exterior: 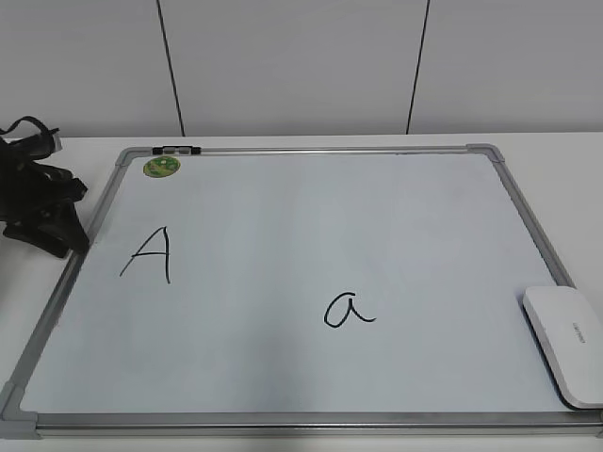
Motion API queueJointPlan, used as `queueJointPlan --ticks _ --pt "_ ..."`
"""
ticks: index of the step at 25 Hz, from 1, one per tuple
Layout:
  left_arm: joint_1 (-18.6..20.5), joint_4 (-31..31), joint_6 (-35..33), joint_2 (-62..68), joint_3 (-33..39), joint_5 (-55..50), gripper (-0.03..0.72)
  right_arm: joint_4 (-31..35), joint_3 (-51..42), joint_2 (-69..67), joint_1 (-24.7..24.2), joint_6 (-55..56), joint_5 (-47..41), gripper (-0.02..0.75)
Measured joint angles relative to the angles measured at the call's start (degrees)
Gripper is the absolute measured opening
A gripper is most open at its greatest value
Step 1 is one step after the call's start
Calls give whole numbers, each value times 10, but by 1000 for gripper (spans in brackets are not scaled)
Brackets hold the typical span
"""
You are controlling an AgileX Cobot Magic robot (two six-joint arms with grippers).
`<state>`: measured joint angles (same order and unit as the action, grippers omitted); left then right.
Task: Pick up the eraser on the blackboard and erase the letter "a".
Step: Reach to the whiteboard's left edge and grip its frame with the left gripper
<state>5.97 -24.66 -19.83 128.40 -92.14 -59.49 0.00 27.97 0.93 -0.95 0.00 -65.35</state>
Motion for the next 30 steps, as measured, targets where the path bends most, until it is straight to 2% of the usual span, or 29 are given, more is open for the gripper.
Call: queueJointPlan --ticks 9,15,17,26,30 --pt "0 -2 0 6 0 -1 226 0 0 0 0 0 0 587" --pt "0 -8 0 6 -2 -8 69 0 0 0 0 0 0 587" --pt "0 -8 0 6 -3 -10 39 0 0 0 0 0 0 587" --pt "0 -11 0 6 -3 -11 33 10 4 0 0 0 0 587" --pt "0 -11 0 6 -3 -12 33 20 62 -38 0 -4 2 587"
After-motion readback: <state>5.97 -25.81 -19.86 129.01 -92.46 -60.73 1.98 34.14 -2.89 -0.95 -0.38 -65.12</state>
